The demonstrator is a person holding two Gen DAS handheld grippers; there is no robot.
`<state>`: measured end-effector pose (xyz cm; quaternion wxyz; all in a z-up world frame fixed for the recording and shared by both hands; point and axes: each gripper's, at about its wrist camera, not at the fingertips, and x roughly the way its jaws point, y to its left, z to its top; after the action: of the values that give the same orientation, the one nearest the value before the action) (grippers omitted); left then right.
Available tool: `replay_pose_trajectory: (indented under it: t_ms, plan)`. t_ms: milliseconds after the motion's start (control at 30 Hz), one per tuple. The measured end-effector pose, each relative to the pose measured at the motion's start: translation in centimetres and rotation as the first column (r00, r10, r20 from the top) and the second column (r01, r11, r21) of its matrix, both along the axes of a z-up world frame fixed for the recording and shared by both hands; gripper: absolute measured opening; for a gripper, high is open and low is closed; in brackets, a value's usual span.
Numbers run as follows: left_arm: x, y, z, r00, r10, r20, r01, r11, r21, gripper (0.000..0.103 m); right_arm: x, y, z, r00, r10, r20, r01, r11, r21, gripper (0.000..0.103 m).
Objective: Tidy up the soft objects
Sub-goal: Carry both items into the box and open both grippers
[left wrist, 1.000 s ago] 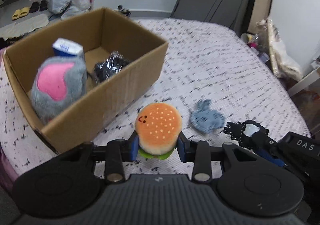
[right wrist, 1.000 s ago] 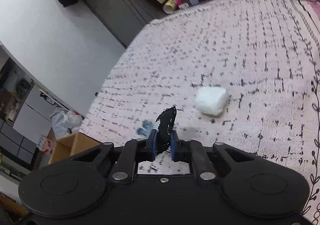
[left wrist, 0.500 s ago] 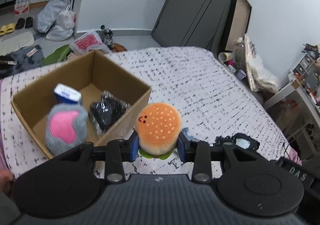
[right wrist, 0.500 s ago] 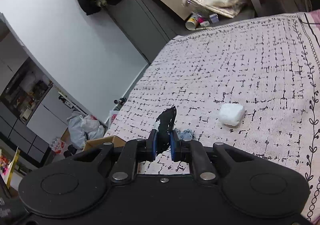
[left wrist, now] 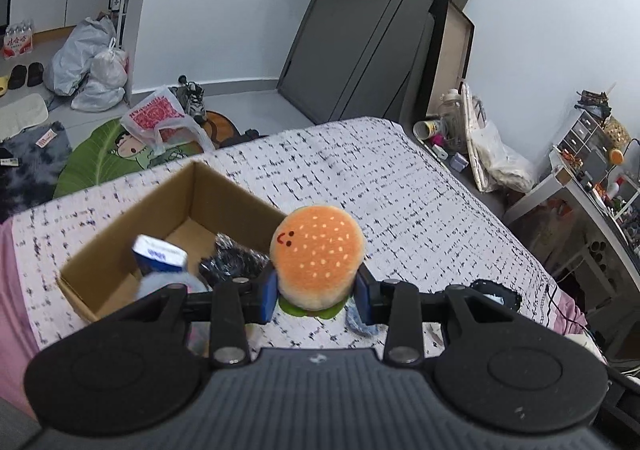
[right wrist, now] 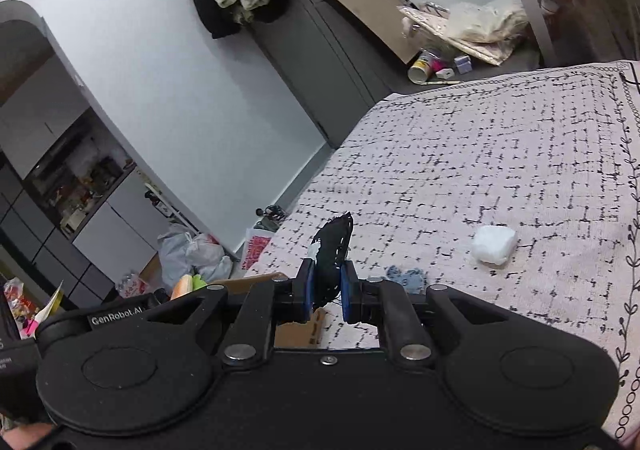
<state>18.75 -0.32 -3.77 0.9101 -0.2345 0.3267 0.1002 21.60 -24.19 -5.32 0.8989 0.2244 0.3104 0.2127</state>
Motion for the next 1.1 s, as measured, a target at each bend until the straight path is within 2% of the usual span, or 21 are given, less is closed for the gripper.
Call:
replay_pose_trajectory:
  t_ms: [367,1100]
  plan:
    - [-1.0,3.7,0.7,0.999,0.037,0.006,-0.037,0.999,0.008,0.037,-0.8,3.0,0.3,0.997,0.074,0.031,-0.075,0.997,0.017,0.013]
    - [-0.7,10.2,-1.3,0.995,0.099,-0.030,-0.099,0.995,-0.003,0.037,-0.5,7.6,-0.7,0.991,0.130,0.025,-0.130,0.992,-0.001,0.013]
